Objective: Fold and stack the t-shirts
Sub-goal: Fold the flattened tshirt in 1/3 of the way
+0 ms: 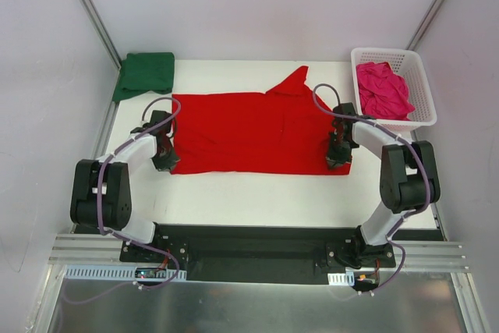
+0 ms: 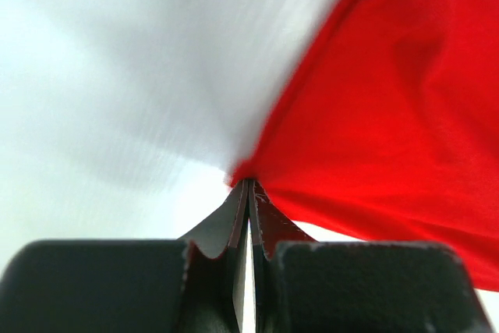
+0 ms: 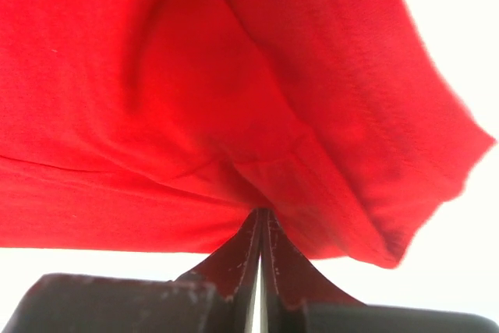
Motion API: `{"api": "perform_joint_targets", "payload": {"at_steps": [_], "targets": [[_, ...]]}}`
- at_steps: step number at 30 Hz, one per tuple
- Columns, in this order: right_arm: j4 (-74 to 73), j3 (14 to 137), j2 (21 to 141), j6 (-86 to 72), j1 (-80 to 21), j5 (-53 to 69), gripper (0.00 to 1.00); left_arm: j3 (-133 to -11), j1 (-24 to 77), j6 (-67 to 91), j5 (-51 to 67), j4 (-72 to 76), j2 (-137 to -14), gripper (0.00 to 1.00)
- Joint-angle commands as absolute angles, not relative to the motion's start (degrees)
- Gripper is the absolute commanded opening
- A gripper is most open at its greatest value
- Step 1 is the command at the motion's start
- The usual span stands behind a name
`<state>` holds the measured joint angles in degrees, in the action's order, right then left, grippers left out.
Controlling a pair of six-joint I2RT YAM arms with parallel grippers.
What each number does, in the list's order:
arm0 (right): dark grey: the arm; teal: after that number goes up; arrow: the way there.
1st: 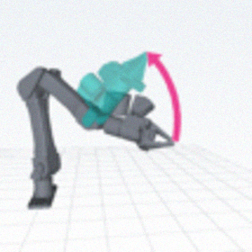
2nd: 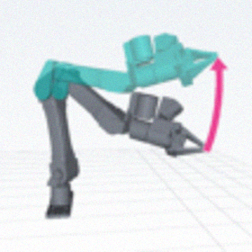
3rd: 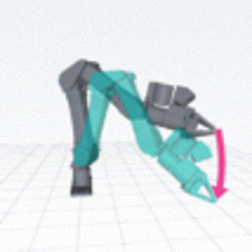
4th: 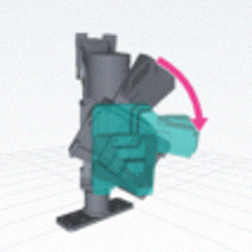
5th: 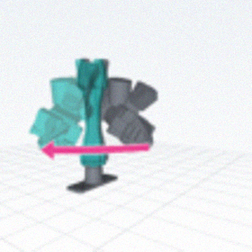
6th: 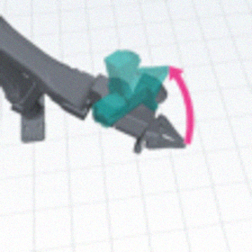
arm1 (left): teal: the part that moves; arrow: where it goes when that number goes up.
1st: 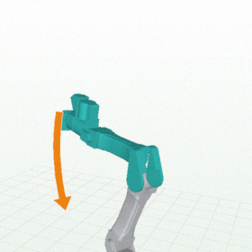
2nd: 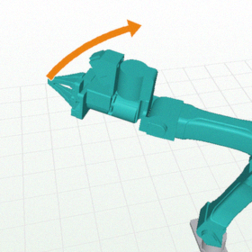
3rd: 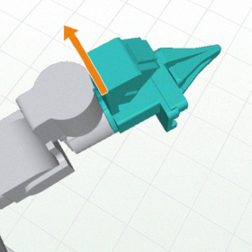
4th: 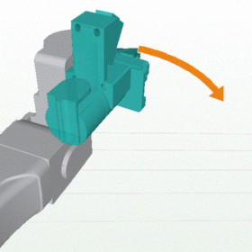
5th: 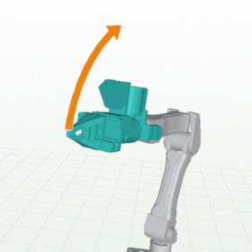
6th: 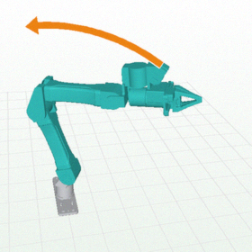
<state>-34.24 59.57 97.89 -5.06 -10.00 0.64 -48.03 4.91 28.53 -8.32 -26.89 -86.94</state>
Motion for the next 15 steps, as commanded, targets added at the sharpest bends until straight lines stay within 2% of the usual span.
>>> {"api": "perform_joint_targets", "payload": {"at_steps": [1,9,15], "targets": [[-36.92,60.73,92.83,-3.87,-9.4,-3.79,0.03,-47.28,4.22,28.3,-13.1,-30.67,-81.13,0.0],[-35.33,61.96,81.75,-3.34,-12.21,-0.44,0.07,-52.54,4.22,27.25,-7.3,-31.11,-64.01,0.02],[-33.14,62.23,82.16,-4.3,-13.0,6.23,0.09,-53.01,4.31,27.33,-0.36,-27.88,-64.42,0.04]]}}
